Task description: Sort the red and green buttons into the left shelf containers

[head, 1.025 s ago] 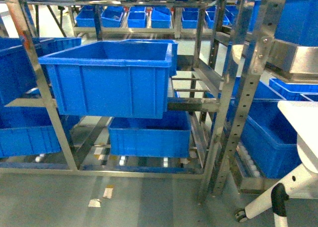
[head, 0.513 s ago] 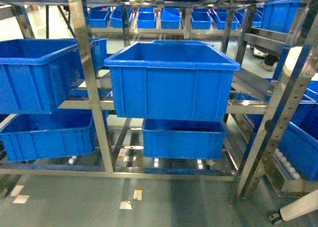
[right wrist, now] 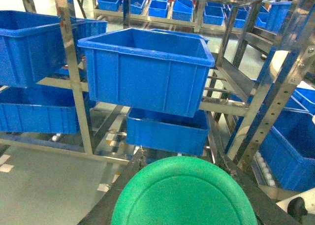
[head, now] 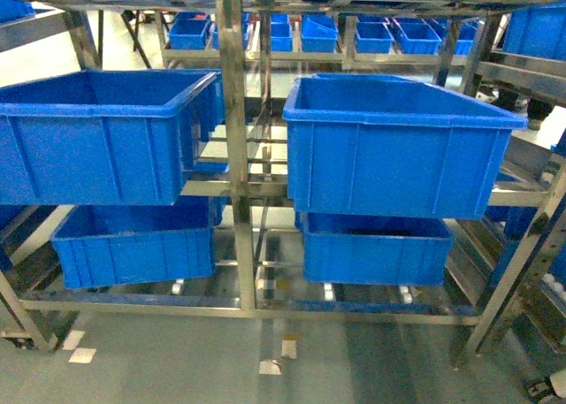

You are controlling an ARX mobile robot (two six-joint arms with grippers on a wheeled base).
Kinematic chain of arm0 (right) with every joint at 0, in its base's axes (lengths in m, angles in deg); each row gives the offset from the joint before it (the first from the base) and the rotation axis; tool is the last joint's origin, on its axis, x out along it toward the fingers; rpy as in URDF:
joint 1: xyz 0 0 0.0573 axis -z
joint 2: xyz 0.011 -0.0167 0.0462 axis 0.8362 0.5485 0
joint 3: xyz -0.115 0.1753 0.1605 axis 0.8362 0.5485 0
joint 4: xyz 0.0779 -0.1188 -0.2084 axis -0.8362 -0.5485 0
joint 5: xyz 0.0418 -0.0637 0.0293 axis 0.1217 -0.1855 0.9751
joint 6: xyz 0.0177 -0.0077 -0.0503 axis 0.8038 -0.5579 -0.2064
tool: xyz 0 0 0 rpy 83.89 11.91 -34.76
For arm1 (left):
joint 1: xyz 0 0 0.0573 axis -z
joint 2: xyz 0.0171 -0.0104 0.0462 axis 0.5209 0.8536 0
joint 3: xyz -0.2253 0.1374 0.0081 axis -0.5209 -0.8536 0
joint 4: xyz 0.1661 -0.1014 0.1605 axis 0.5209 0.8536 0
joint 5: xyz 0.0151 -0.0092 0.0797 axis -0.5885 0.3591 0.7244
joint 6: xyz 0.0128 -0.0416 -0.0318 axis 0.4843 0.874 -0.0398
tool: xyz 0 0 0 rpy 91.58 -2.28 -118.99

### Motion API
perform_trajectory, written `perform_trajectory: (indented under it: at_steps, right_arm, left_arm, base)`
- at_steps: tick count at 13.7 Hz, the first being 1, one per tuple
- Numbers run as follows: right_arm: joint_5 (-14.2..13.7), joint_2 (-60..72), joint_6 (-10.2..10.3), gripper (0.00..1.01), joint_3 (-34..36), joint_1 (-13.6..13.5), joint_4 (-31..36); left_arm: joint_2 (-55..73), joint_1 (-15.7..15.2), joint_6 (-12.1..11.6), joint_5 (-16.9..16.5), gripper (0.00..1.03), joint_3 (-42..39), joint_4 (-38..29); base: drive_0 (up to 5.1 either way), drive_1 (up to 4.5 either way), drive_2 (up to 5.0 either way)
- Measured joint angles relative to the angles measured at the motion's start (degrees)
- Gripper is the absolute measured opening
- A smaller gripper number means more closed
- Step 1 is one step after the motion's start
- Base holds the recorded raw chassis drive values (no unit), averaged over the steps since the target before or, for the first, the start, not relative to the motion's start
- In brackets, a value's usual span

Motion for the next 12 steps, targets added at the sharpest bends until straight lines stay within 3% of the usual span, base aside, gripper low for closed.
perform_trajectory:
  at_steps: [7,12]
  right_arm:
    - [0.0,0.0,0.0,0.34,0.0,0.0,0.1]
    - [-0.4,0.0,0.0,0.34,0.0,0.0,0.1]
  left_arm:
    - [0.0,0.3,0.0,-0.5,0.25,0.0,0.2]
    - [0.1,0.3,0.0,-0.5,0.25,0.0,0.1]
  base:
    - [0.1,3.98,-3.7]
    - [-3.5,4.79,-1.2]
